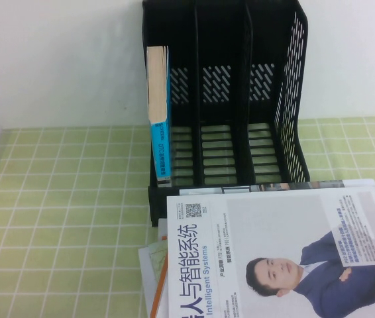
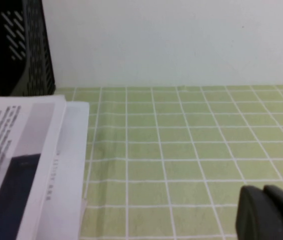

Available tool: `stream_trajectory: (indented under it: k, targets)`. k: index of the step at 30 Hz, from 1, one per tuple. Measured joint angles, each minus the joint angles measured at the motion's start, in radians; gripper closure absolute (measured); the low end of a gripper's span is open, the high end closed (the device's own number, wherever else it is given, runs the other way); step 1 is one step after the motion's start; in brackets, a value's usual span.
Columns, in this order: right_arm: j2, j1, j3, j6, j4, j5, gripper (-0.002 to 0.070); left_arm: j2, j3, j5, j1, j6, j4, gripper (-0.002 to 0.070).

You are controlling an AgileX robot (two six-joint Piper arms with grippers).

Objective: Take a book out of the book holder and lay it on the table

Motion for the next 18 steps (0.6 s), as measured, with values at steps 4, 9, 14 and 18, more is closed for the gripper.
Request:
stream_trajectory:
  k: [4,9,14,18]
  targets:
    - [0.0,0.0,0.0,-0.051,0.051,0.027,0.0678,0.0,0.0,0.0,0.0,0.0,0.0,0.0678]
    - [0.0,0.0,0.0,-0.049,0.057,0.09,0.0678,0.0,0.0,0.0,0.0,0.0,0.0,0.0678]
    - [-0.009,0.0,0.0,-0.049,0.054,0.17,0.0678,0.0,0.0,0.0,0.0,0.0,-0.002,0.0678]
    - [-0.057,0.0,0.0,-0.049,0.049,0.199,0.0678,0.0,0.0,0.002,0.0,0.0,-0.002,0.0678]
